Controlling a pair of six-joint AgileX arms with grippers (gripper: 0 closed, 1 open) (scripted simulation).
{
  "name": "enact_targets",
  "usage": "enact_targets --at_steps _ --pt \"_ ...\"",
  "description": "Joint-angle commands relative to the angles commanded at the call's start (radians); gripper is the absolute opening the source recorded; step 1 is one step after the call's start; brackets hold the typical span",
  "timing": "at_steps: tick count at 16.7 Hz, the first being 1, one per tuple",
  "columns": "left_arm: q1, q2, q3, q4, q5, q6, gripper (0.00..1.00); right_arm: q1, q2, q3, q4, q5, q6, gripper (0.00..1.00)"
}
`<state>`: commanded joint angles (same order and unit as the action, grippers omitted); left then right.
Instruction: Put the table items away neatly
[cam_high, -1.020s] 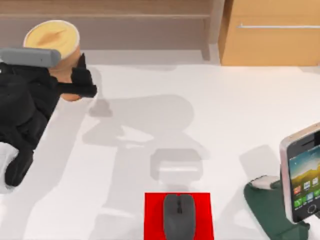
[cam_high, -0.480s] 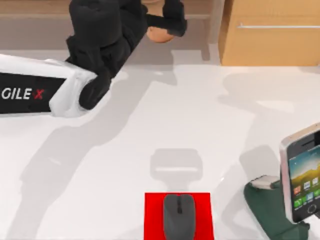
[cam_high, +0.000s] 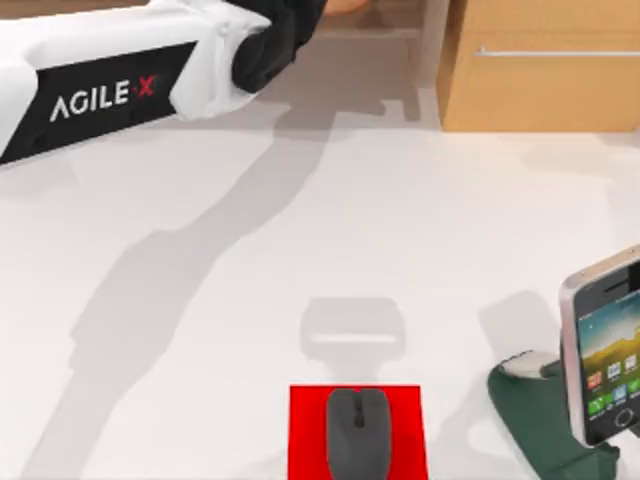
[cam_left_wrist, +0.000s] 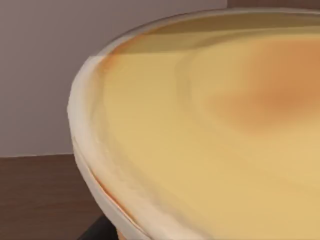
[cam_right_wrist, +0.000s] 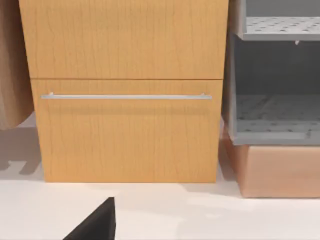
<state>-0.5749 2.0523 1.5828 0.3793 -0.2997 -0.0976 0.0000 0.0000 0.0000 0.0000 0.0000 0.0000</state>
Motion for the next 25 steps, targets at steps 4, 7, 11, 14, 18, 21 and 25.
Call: enact_targets --at_steps 4,7,11,14,18,21,25 --pt "0.025 0.083 0.168 -0.158 -0.125 -0.001 0.0 0.0 0.0 0.0 0.0 0.0 0.0 1.0" --pt "0.032 0.125 0.231 -0.222 -0.176 -0.001 0.0 0.0 0.0 0.0 0.0 0.0 0.0 1.0" --pt "0.032 0.13 0.237 -0.229 -0.181 -0.001 0.0 0.0 0.0 0.0 0.0 0.0 0.0 1.0" --pt "0.027 0.123 0.234 -0.227 -0.18 0.001 0.0 0.0 0.0 0.0 0.0 0.0 0.0 1.0" --pt "0.03 0.121 0.235 -0.227 -0.18 -0.001 0.0 0.0 0.0 0.0 0.0 0.0 0.0 1.0" --pt "0.032 0.13 0.237 -0.229 -0.181 -0.001 0.0 0.0 0.0 0.0 0.0 0.0 0.0 1.0" --pt "0.032 0.13 0.237 -0.229 -0.181 -0.001 0.15 0.0 0.0 0.0 0.0 0.0 0.0 1.0"
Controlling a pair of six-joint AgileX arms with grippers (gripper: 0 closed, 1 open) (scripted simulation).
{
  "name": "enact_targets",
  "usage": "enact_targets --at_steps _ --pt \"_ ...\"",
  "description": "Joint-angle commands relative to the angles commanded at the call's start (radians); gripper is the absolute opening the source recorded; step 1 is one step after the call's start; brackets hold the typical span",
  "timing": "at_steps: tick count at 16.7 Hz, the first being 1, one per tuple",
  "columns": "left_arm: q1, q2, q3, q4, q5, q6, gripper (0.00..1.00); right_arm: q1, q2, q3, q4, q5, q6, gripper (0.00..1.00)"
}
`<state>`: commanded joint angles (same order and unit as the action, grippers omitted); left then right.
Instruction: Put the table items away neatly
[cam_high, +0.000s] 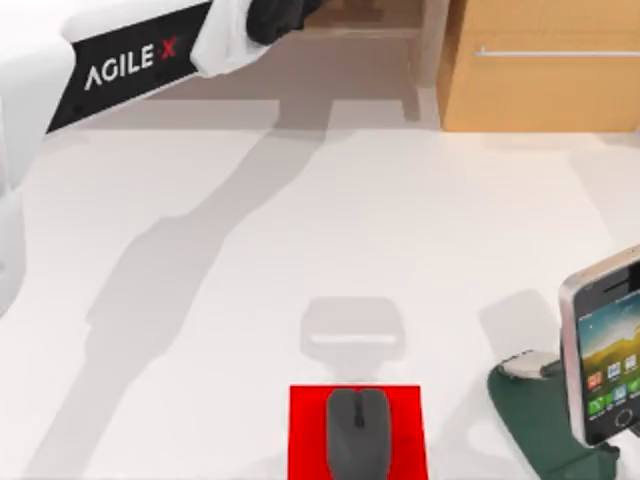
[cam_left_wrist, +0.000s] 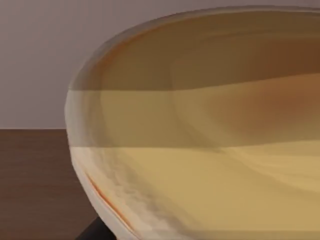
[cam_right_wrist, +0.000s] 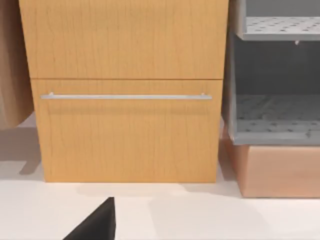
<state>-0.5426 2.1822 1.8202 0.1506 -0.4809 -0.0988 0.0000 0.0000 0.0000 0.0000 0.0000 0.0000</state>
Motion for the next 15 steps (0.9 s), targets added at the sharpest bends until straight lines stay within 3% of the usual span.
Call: enact_targets --at_steps 11,15 --pt "0.0 0.0 0.0 0.0 0.0 0.0 0.98 0.0 0.0 0.0 0.0 0.0 0.0 1.0" --pt "0.0 0.0 0.0 0.0 0.0 0.0 1.0 0.0 0.0 0.0 0.0 0.0 0.0 1.0"
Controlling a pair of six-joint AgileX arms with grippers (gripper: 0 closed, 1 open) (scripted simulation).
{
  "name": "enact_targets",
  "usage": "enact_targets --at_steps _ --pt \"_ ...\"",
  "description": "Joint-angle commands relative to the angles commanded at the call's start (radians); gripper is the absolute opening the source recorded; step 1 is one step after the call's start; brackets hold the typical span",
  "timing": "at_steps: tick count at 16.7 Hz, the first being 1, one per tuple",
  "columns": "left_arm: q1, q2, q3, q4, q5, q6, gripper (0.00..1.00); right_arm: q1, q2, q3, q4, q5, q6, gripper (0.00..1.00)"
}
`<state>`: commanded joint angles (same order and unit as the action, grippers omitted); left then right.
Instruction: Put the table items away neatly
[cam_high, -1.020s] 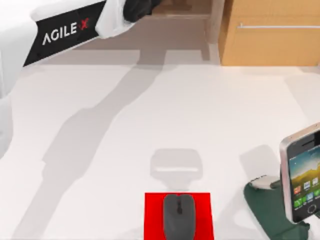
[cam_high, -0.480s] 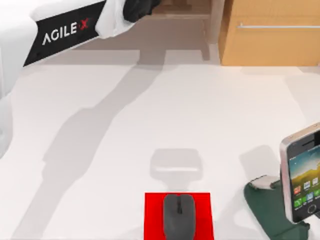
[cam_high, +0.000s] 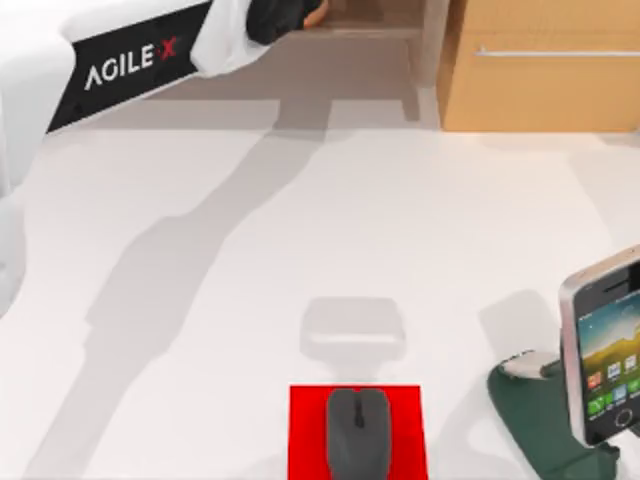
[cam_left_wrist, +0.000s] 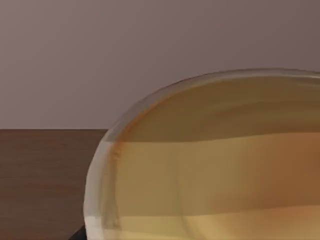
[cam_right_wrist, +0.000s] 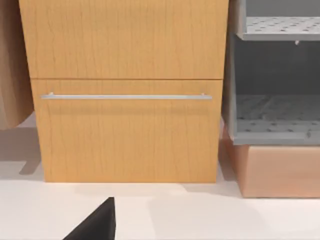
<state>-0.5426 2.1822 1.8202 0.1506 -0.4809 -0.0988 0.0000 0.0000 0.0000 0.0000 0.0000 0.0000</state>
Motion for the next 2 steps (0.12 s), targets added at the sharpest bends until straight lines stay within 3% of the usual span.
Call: enact_targets --at_steps 2 --pt "0.0 0.0 0.0 0.0 0.0 0.0 1.0 0.0 0.0 0.0 0.0 0.0 0.0 1.0"
